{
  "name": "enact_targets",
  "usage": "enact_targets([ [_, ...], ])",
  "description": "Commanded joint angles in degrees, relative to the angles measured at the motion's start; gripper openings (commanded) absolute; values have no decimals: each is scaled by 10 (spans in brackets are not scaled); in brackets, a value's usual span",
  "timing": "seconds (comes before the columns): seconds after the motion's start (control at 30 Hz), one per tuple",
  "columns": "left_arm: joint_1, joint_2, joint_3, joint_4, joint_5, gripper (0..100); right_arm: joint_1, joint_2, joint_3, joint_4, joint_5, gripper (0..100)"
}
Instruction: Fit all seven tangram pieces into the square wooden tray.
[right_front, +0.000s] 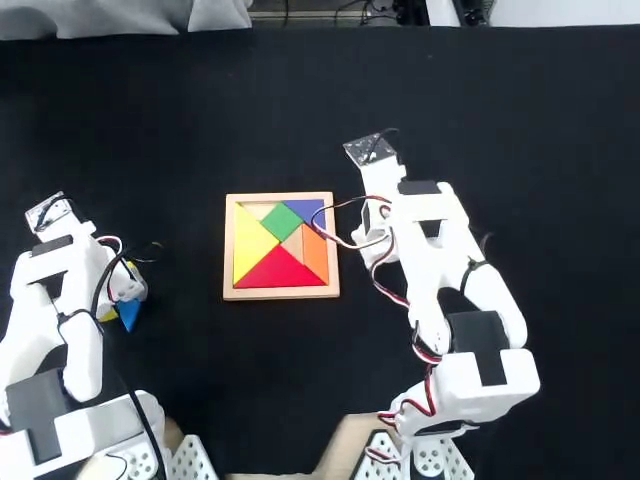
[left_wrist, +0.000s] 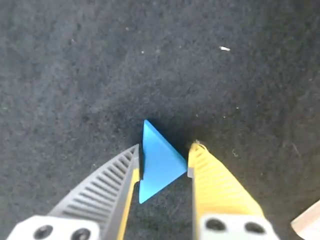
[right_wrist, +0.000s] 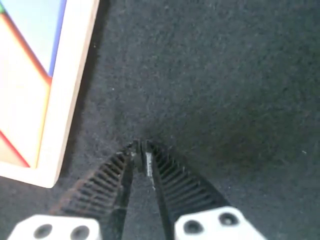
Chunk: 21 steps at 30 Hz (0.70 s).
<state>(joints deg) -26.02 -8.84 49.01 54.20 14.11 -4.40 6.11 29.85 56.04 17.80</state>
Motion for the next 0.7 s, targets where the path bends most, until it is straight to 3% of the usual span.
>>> enact_targets([
  [0.0, 11, -9, -42, 4, -45, 141, 4, -31, 0, -9, -1, 11],
  [0.33, 147, -4, -263, 136, -321, 145, 4, -31, 0, -9, -1, 11],
  [0.67, 335, 60, -448, 122, -557, 145, 5, -31, 0, -20, -1, 11],
])
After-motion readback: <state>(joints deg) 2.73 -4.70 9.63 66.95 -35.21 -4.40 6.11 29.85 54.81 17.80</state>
